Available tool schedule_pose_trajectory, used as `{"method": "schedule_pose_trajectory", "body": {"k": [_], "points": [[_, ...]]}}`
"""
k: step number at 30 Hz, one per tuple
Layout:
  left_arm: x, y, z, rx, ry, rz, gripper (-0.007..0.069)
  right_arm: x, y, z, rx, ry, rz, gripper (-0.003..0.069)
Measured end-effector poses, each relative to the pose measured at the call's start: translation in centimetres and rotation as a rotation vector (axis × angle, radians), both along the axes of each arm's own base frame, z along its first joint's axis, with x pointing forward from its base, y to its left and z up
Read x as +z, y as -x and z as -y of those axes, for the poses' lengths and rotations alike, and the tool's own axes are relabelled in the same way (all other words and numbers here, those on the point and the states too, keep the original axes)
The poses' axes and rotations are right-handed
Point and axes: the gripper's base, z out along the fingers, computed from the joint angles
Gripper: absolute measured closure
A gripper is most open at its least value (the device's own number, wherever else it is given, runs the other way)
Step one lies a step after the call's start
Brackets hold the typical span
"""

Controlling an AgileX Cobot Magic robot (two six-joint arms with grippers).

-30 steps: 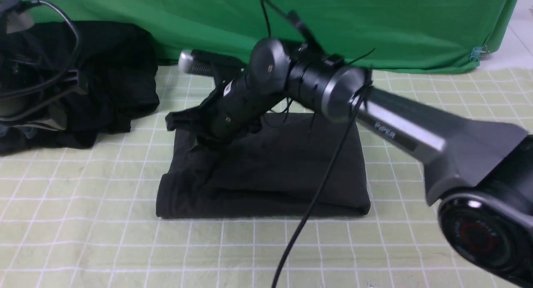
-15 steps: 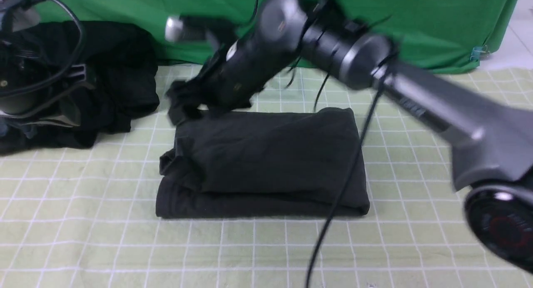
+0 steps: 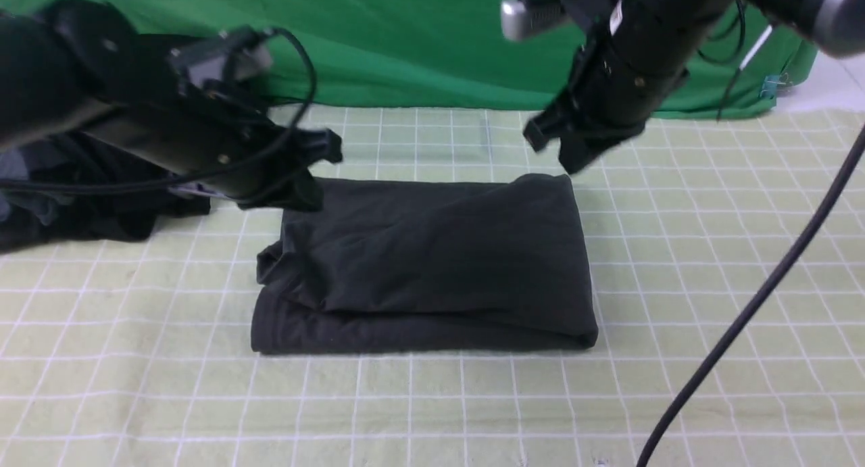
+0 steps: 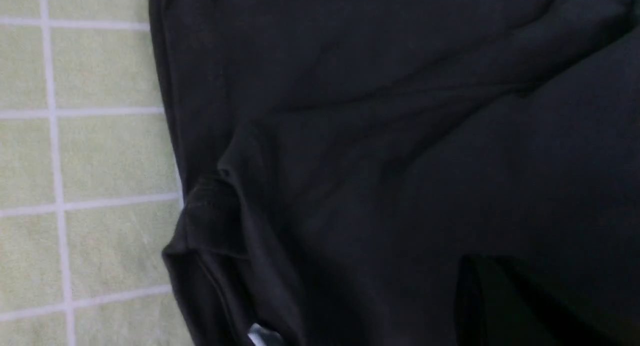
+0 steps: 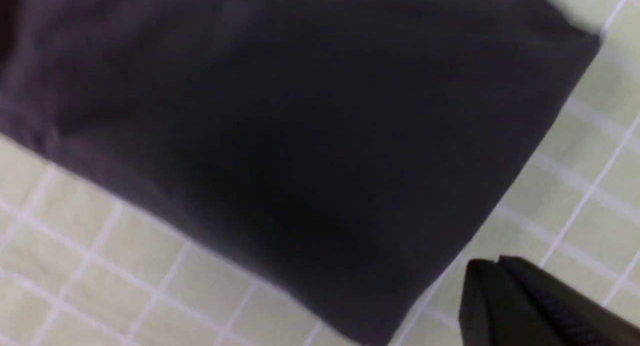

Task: Fold a long-sleeved shirt over a green coffee tablecloth.

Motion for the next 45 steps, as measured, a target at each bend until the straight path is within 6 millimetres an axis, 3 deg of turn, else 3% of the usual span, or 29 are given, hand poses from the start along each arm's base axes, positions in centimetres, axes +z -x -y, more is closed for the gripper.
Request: {"method": "schedule_pose_trajectory", "body": {"k": [4,5,6,12,16,20,24,26,27,28,30,33,34,35,37,38,39,40,41,42,43,45], "points": [[-3.0,-0.8,-0.3,0.009,-0.053,-0.083,0.0627,-3.1,0.4,0.0,-0.009,-0.010,-0.050,0.0662],[-4.3,-1.0,-0.4,-0.004,-0.090,-0.131,0.0627,-5.2,0.6,-0.2,-0.023,-0.037,-0.072,0.0663],[-4.4,-0.9,-0.5,-0.002,-0.092,-0.140,0.0627,-5.4,0.6,-0.2,-0.025,-0.041,-0.074,0.0664],[-6.6,0.2,-1.5,-0.004,-0.213,-0.256,0.0627,-10.7,1.7,0.0,-0.055,-0.033,-0.180,0.0664],[-7.5,0.7,-2.1,0.026,-0.257,-0.250,0.0627,-12.4,2.5,0.5,-0.060,-0.005,-0.213,0.0664],[-7.2,0.8,-2.1,0.033,-0.259,-0.240,0.0627,-12.6,2.5,0.5,-0.060,-0.002,-0.212,0.0664],[-4.6,1.8,-2.4,0.024,-0.273,-0.210,0.0627,-9.7,2.9,1.1,-0.044,-0.003,-0.133,0.0664],[-2.1,2.6,-2.7,0.024,-0.266,-0.153,0.0627,-6.8,3.5,1.7,-0.044,-0.013,-0.055,0.0664],[0.5,3.7,-2.9,0.019,-0.257,-0.088,0.0627,-3.8,4.3,2.3,-0.052,-0.028,0.023,0.0664],[1.9,4.4,-3.0,0.019,-0.250,-0.056,0.0627,-1.5,5.1,2.9,-0.060,-0.044,0.085,0.0664],[3.6,5.3,-3.2,0.017,-0.241,-0.018,0.0627,1.0,6.1,3.6,-0.074,-0.068,0.151,0.0664],[9.3,9.9,-4.0,0.020,-0.209,0.127,0.0627,10.0,11.4,6.6,-0.088,-0.211,0.437,0.0664],[10.7,11.4,-4.4,0.026,-0.197,0.179,0.0627,11.8,12.9,7.4,-0.091,-0.249,0.512,0.0664],[11.0,11.7,-4.4,0.027,-0.194,0.191,0.0627,12.2,13.3,7.6,-0.091,-0.258,0.531,0.0664],[13.9,16.6,-5.4,0.043,-0.164,0.328,0.0627,16.2,18.5,10.4,-0.092,-0.390,0.765,0.0664],[14.2,17.0,-5.5,0.045,-0.161,0.342,0.0627,16.6,19.3,10.8,-0.092,-0.409,0.799,0.0664],[15.2,20.0,-6.2,0.056,-0.140,0.425,0.0627,17.6,22.5,12.5,-0.087,-0.472,0.942,0.0662],[15.3,21.1,-6.4,0.062,-0.132,0.453,0.0627,17.7,23.7,13.2,-0.085,-0.490,0.991,0.0662],[15.6,23.3,-6.9,0.071,-0.116,0.519,0.0627,17.9,26.5,14.7,-0.081,-0.537,1.111,0.0662],[15.9,24.8,-7.2,0.079,-0.103,0.565,0.0627,17.2,27.4,15.2,-0.077,-0.539,1.146,0.0662],[15.8,27.3,-7.7,0.088,-0.080,0.639,0.0627,16.2,29.6,16.4,-0.069,-0.551,1.238,0.0661],[15.5,28.8,-8.0,0.099,-0.059,0.686,0.0627,15.2,30.9,17.1,-0.062,-0.553,1.294,0.0661]]}}
